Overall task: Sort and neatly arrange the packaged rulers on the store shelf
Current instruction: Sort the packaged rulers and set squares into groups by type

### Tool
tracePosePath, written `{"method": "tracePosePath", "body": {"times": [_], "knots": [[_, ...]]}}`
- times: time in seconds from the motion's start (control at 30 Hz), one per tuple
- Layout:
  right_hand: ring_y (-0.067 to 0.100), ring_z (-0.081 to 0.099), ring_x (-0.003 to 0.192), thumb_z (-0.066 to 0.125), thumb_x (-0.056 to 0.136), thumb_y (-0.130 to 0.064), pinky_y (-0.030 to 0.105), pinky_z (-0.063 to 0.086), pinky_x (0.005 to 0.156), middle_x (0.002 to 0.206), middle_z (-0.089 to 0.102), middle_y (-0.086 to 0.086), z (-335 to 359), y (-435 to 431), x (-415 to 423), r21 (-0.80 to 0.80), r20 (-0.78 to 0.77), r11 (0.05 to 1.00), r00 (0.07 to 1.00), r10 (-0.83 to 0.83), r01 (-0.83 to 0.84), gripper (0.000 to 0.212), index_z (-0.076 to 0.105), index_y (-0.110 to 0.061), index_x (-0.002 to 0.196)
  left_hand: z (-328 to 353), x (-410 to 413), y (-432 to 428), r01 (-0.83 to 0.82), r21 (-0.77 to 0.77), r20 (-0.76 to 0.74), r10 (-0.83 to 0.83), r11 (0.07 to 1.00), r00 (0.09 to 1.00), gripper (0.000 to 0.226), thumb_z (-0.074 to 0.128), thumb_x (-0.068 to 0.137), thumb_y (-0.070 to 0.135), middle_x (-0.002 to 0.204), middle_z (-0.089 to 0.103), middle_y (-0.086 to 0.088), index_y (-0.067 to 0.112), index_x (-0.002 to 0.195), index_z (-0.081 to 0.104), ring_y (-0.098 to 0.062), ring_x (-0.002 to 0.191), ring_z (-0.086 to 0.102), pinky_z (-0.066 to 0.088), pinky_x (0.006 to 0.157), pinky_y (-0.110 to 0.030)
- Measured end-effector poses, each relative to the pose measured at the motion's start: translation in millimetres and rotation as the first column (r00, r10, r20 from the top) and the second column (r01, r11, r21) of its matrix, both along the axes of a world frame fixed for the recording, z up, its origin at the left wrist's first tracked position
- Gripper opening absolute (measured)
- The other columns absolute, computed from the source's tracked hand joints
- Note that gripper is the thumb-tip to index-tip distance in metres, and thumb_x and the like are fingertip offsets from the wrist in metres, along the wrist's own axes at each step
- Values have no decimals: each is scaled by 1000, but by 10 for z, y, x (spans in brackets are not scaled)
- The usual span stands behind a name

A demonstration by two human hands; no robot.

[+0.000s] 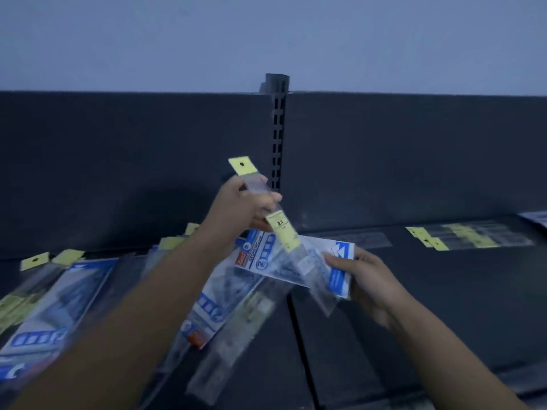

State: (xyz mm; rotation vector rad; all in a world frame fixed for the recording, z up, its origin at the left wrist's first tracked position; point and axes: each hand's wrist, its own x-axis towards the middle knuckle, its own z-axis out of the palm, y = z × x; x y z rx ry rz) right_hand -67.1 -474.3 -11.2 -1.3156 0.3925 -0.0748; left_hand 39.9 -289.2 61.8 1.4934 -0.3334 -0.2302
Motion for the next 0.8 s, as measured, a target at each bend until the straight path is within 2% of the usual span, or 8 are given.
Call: {"method": "tracePosePath", "body": {"times": [0.17,0.23,0.33,0.4,0.57,0.63,0.73,0.8], "knots": [[29,70,88,73,72,-23,38,59,68,106,70,18,-72,-877,-266,124,16,989,997,79,-80,37,65,-4,102,-376,-169,-927,-73,-131,-135,55,989,989,51,66,78,-10,100,69,-10,16,118,47,-17,63,69,55,52,-29],[29,70,93,74,70,-21,35,58,67,106,70,17,-108,-1277,-366,147,40,982,993,114,-119,35,64,-7,101,-472,-247,-1318,-111,-184,-186,76,977,980,51,69,76,-11,101,68,-9,20,111,47,-20,67,71,55,52,-33],[29,70,94,74,69,-10,33,58,67,107,71,17,-188,-1866,-505,161,48,982,994,97,-103,44,64,-6,113,-599,-378,-1842,-144,-204,-212,100,968,972,50,74,69,-14,98,67,-12,12,104,50,-30,79,72,60,62,-43],[29,71,91,73,68,-6,32,58,65,105,71,17,-228,-2215,-594,183,34,982,999,33,-38,46,63,-4,113,-667,-468,-2088,-139,-188,-218,97,972,971,45,78,63,-14,90,68,-12,8,96,55,-30,77,72,60,64,-39],[28,71,90,71,75,-2,31,58,65,104,72,14,-269,-2870,-729,198,23,974,993,-114,107,35,65,-6,110,-686,-529,-2417,-53,54,-87,57,997,995,32,82,60,-9,68,69,-5,5,81,64,-16,62,69,54,55,-22],[27,71,90,71,76,-2,31,58,66,104,72,14,-266,-3042,-760,178,26,975,990,-142,135,34,66,-7,109,-633,-466,-2526,0,264,67,-18,965,998,35,84,61,-7,69,71,-2,9,85,65,-11,64,67,55,59,-22],[29,71,91,70,76,1,32,58,66,103,72,15,-282,-3241,-790,142,15,970,980,-200,196,34,65,-4,109,-577,-403,-2770,123,621,255,-347,774,902,33,85,64,3,74,72,1,18,88,68,-8,68,64,53,67,-22],[30,71,91,71,75,2,31,58,64,103,72,18,-307,-3323,-796,141,-9,961,971,-240,239,33,63,0,106,-609,-409,-2984,183,727,242,-497,661,833,24,84,68,15,74,70,6,25,83,69,-1,64,59,48,60,-15]]}}
